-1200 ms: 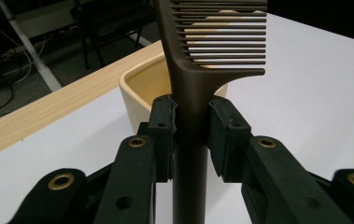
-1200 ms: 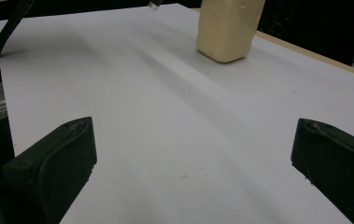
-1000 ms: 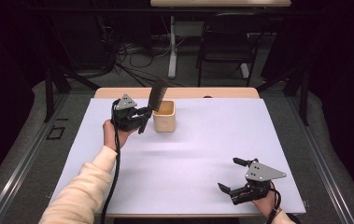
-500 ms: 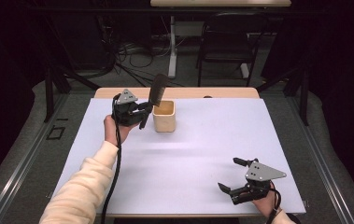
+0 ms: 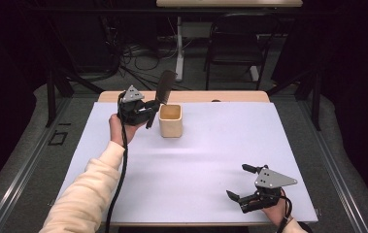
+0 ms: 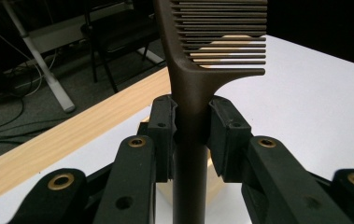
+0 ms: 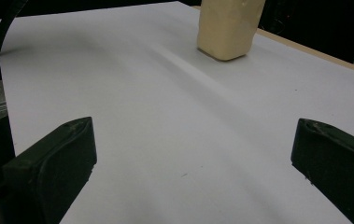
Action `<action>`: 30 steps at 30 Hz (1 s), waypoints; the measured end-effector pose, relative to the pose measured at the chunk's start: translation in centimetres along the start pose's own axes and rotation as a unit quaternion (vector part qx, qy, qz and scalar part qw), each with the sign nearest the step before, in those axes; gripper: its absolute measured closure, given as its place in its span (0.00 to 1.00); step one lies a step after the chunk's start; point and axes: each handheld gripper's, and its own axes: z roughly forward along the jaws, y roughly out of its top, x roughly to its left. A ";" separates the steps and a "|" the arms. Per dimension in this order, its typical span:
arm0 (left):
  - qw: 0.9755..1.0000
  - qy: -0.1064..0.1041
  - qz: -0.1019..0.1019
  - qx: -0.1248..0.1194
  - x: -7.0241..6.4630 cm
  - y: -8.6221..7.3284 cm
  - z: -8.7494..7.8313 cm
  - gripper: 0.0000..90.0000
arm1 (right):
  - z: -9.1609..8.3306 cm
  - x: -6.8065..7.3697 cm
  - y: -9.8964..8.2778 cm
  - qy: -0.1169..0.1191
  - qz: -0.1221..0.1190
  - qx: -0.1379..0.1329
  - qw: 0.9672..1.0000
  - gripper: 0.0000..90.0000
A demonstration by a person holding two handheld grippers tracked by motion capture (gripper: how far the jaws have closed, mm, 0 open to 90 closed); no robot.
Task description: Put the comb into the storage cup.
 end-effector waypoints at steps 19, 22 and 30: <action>1.000 0.011 0.005 -0.014 0.2 1.7 0.8 0.80 | 0.0 0.0 0.0 0.001 0.000 -0.002 1.000 0.00; 1.000 0.013 0.003 -0.021 0.3 1.9 0.9 0.80 | 0.0 0.0 0.0 0.002 0.000 0.000 1.000 0.00; 0.999 0.016 0.002 -0.029 0.4 2.5 1.2 0.80 | 0.0 0.0 0.0 0.001 0.000 -0.002 1.000 0.00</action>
